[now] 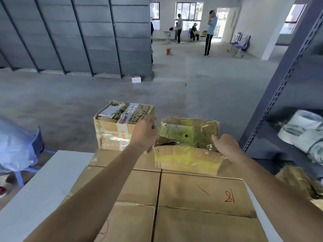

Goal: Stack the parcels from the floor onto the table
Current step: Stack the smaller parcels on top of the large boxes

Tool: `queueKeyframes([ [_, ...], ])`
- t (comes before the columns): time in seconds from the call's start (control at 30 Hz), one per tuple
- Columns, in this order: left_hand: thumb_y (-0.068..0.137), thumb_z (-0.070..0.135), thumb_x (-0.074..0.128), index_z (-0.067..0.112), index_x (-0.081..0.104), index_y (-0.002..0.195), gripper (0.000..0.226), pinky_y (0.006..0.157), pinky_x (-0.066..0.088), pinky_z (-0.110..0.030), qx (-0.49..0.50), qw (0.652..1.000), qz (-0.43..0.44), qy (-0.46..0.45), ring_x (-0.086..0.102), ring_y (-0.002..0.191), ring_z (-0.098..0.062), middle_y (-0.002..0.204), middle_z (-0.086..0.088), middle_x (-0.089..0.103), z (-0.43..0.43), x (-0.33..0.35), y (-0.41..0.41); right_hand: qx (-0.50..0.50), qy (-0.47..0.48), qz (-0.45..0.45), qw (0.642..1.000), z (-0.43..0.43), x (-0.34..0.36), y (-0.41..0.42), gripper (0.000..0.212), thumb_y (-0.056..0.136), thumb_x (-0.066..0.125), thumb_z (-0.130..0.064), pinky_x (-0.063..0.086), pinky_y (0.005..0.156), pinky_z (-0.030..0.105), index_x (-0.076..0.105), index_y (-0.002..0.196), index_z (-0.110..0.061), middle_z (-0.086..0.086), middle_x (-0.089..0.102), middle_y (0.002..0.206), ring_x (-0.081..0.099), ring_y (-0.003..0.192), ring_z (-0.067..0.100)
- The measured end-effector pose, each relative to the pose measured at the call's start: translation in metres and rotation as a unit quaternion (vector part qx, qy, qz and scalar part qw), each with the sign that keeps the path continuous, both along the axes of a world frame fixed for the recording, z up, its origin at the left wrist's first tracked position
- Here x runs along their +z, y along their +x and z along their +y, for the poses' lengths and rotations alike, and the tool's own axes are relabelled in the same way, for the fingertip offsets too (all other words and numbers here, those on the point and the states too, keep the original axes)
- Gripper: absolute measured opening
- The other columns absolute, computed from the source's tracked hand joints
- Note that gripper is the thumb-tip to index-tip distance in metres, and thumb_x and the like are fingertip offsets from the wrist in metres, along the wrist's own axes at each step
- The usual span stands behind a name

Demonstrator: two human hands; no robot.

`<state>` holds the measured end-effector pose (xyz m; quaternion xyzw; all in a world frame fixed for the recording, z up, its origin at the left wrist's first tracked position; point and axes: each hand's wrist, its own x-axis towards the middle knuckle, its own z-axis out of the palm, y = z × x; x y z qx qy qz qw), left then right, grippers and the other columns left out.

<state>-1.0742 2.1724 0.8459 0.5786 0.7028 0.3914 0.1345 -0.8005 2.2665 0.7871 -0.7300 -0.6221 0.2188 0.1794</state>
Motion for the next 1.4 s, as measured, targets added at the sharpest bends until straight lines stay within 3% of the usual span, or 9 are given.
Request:
queueKeyframes([
  [0.07, 0.095, 0.015, 0.051, 0.015, 0.055, 0.128, 0.033, 0.058, 0.042, -0.01, 0.001, 0.999, 0.05, -0.017, 0.061, 0.082, -0.017, 0.123, -0.011, 0.061, 0.014, 0.001, -0.013, -0.008, -0.007, 0.004, 1.0, 0.009, -0.002, -0.004, 0.054, 0.1, 0.039, -0.045, 0.03, 0.046, 0.024, 0.054, 0.068, -0.005, 0.009, 0.057, 0.067, 0.053, 0.055, 0.02],
  [0.13, 0.096, 0.022, 0.047, 0.016, 0.048, 0.134, 0.039, 0.093, 0.046, -0.035, -0.018, 0.989, 0.128, -0.078, 0.047, 0.121, -0.031, 0.135, -0.014, 0.049, 0.028, 0.0, -0.025, -0.016, -0.015, 0.002, 1.0, 0.018, -0.003, -0.009, 0.053, 0.1, 0.04, -0.046, 0.029, 0.045, 0.022, 0.051, 0.068, -0.006, 0.006, 0.053, 0.068, 0.051, 0.054, 0.017],
  [0.23, 0.099, 0.029, 0.038, 0.017, 0.03, 0.146, 0.049, 0.116, 0.019, -0.052, -0.069, 0.954, 0.23, -0.179, 0.016, 0.144, -0.035, 0.152, -0.018, 0.028, 0.04, -0.004, -0.041, -0.019, -0.023, 0.004, 1.0, 0.03, -0.005, -0.019, 0.051, 0.1, 0.039, -0.047, 0.03, 0.045, 0.023, 0.051, 0.071, -0.006, 0.004, 0.05, 0.068, 0.048, 0.057, 0.015],
  [0.3, 0.097, 0.028, 0.04, 0.018, 0.028, 0.147, 0.053, 0.117, 0.015, -0.053, -0.082, 0.938, 0.264, -0.209, 0.016, 0.144, -0.034, 0.152, -0.015, 0.028, 0.045, -0.01, -0.049, -0.016, -0.02, 0.004, 1.0, 0.036, -0.008, -0.025, 0.053, 0.099, 0.039, -0.047, 0.036, 0.051, 0.027, 0.053, 0.069, -0.006, 0.008, 0.055, 0.068, 0.052, 0.062, 0.019],
  [0.47, 0.092, 0.028, 0.047, 0.024, 0.032, 0.144, 0.055, 0.11, 0.03, -0.049, -0.084, 0.924, 0.328, -0.18, 0.029, 0.136, -0.035, 0.148, -0.011, 0.032, 0.048, -0.018, -0.06, 0.011, -0.054, -0.026, 0.998, 0.05, -0.008, -0.041, 0.052, 0.1, 0.03, -0.049, 0.047, 0.084, 0.041, 0.055, 0.077, -0.009, 0.008, 0.061, 0.079, 0.059, 0.085, 0.03],
  [0.83, 0.076, 0.058, 0.067, 0.029, 0.029, 0.141, 0.08, 0.102, 0.035, -0.046, -0.078, 0.894, 0.424, -0.124, 0.037, 0.126, -0.032, 0.14, -0.01, 0.036, 0.052, -0.034, -0.073, 0.017, -0.055, -0.04, 0.998, 0.065, -0.002, -0.054, 0.048, 0.104, 0.034, -0.031, 0.032, 0.053, 0.031, 0.045, 0.064, -0.006, 0.007, 0.046, 0.064, 0.048, 0.061, 0.023],
  [1.03, 0.067, 0.07, 0.067, 0.026, 0.03, 0.14, 0.093, 0.1, 0.036, -0.045, -0.071, 0.887, 0.438, -0.13, 0.039, 0.122, -0.031, 0.136, -0.009, 0.037, 0.055, -0.036, -0.067, 0.052, -0.045, -0.011, 0.998, 0.064, 0.003, -0.047, 0.049, 0.102, 0.038, -0.034, 0.028, 0.053, 0.033, 0.036, 0.06, -0.01, 0.005, 0.034, 0.056, 0.038, 0.052, 0.021],
  [1.27, 0.074, 0.068, 0.062, 0.025, 0.029, 0.14, 0.085, 0.097, 0.037, -0.044, -0.057, 0.883, 0.453, -0.113, 0.041, 0.12, -0.031, 0.135, -0.007, 0.039, 0.055, -0.04, -0.065, 0.076, -0.066, 0.039, 0.994, 0.06, 0.008, -0.048, 0.013, 0.093, 0.045, -0.027, 0.033, 0.055, 0.03, 0.048, 0.091, -0.015, 0.001, 0.054, 0.073, 0.048, 0.062, 0.017],
  [1.4, 0.075, 0.07, 0.058, 0.024, 0.028, 0.14, 0.085, 0.096, 0.038, -0.043, -0.063, 0.877, 0.466, -0.102, 0.042, 0.117, -0.03, 0.133, -0.007, 0.04, 0.053, -0.041, -0.068, 0.061, -0.082, 0.06, 0.993, 0.055, 0.004, -0.049, 0.024, 0.096, 0.043, -0.033, 0.047, 0.053, 0.026, 0.053, 0.111, -0.018, 0.0, 0.061, 0.09, 0.059, 0.073, 0.016],
])
